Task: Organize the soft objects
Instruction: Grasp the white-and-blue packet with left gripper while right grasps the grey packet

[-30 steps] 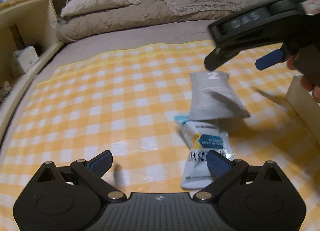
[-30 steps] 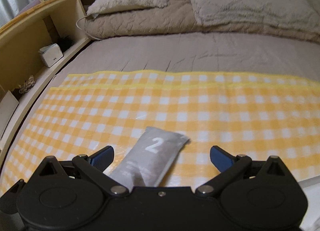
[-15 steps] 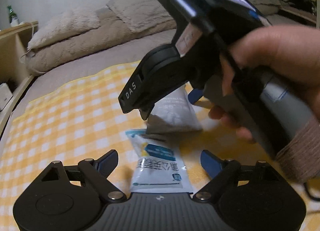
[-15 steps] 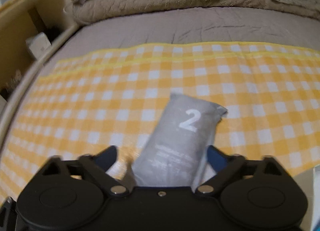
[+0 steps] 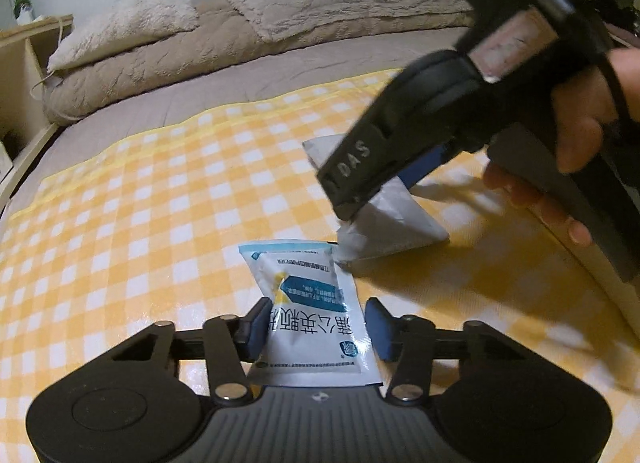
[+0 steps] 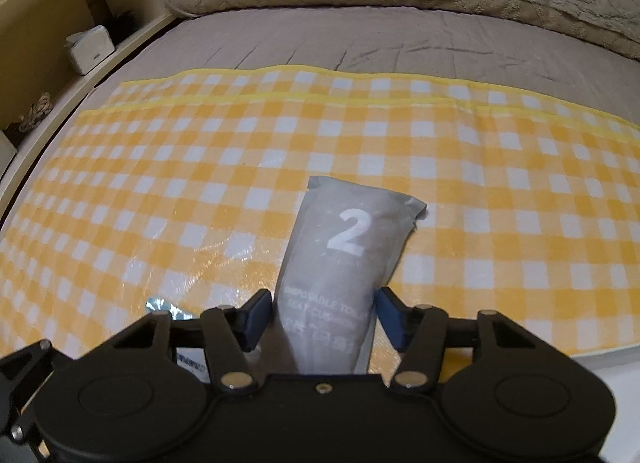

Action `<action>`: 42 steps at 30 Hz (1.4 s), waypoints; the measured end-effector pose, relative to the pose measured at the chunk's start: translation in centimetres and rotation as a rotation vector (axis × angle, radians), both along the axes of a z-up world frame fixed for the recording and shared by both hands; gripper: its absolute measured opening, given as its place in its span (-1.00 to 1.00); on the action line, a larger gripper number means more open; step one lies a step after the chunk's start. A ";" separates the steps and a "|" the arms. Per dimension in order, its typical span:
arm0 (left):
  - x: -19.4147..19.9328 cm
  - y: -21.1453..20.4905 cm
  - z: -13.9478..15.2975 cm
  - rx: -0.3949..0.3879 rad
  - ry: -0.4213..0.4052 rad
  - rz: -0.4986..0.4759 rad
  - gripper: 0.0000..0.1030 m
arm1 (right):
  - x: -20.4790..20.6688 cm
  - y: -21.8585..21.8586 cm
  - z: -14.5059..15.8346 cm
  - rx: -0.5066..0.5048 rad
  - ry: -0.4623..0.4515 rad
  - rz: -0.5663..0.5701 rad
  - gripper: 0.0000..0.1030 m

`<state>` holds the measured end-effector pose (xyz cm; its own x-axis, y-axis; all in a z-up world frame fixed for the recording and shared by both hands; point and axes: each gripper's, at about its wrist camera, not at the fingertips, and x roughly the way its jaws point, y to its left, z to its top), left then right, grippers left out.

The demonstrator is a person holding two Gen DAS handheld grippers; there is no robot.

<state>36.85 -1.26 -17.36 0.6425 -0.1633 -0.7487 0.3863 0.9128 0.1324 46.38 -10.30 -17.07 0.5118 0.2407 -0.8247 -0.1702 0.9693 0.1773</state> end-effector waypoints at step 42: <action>-8.9 -2.1 14.8 -0.335 -0.238 0.131 -0.40 | -15.7 -12.2 15.7 -0.057 -0.276 0.037 0.04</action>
